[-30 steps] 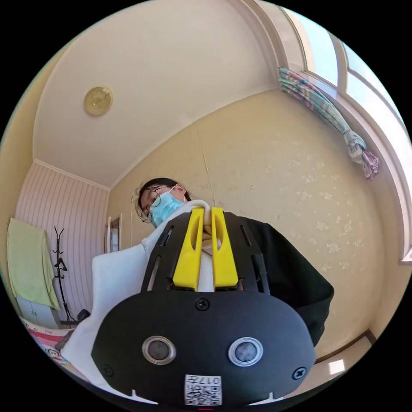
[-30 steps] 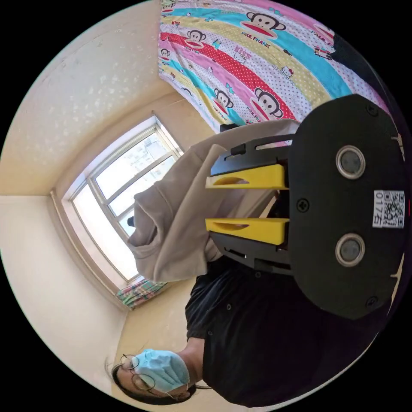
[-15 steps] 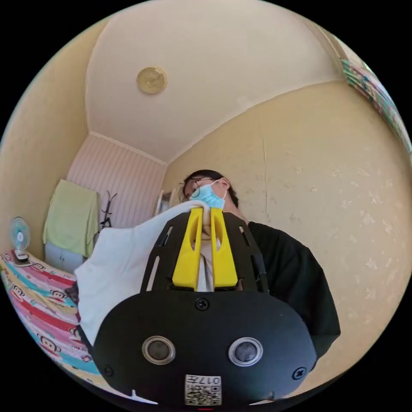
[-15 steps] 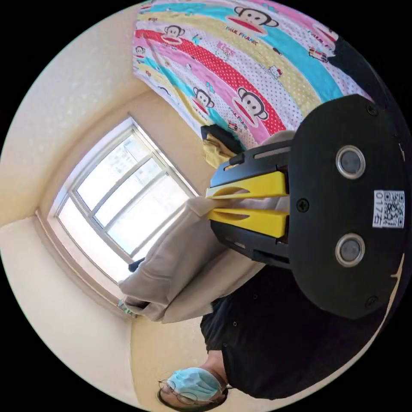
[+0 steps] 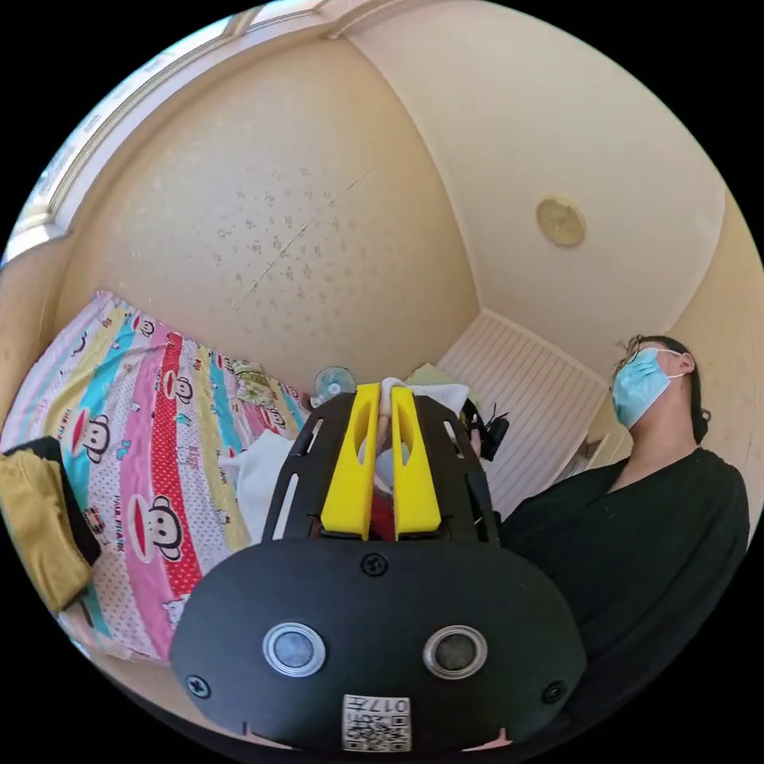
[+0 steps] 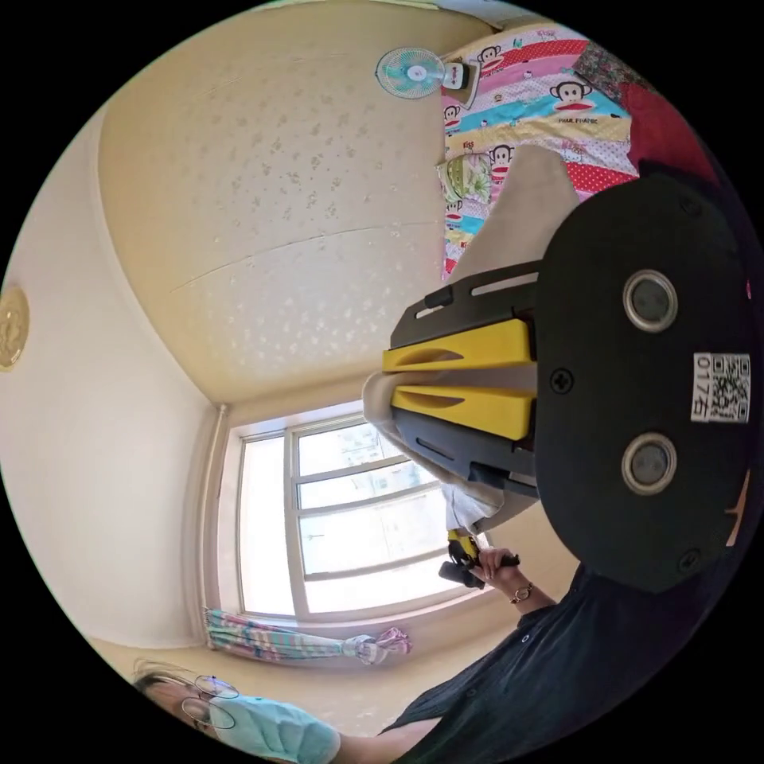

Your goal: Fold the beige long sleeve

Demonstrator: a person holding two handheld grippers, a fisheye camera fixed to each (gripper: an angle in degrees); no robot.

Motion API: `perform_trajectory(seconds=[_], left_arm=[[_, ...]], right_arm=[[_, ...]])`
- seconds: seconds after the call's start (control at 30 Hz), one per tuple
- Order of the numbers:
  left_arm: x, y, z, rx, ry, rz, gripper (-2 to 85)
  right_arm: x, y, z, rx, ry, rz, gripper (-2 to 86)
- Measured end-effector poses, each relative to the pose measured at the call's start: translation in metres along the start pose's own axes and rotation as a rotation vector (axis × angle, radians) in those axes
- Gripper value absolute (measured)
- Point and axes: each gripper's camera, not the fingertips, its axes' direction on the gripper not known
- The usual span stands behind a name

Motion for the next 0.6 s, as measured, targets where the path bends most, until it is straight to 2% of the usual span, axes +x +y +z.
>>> perform_trajectory(seconds=[0.1,0.23,0.33,0.43,0.53,0.6], left_arm=[[0.017,-0.012,0.006,0.063,0.163,0.043,0.9],[0.069,-0.048,0.018,0.031,0.161,0.166,1.0],[0.093,-0.067,0.016,0.073,0.042,0.183,1.0],[0.085,-0.089,0.022,0.082,-0.115,0.191,1.0],[0.031,-0.119,0.051,0.022,-0.215,0.183,1.1],[-0.057,-0.147,0.099,-0.088,-0.409,0.098,1.1]], right_arm=[[-0.028,-0.015,-0.029,0.017,0.068,-0.094,4.2],[-0.058,-0.036,-0.051,0.064,0.187,-0.083,3.8],[-0.07,-0.047,-0.051,0.095,0.168,-0.049,3.8],[-0.058,-0.058,-0.023,-0.025,0.183,-0.011,3.9],[-0.011,-0.062,0.042,-0.219,0.216,0.047,4.4],[0.059,-0.053,0.127,-0.414,0.197,0.139,5.0]])
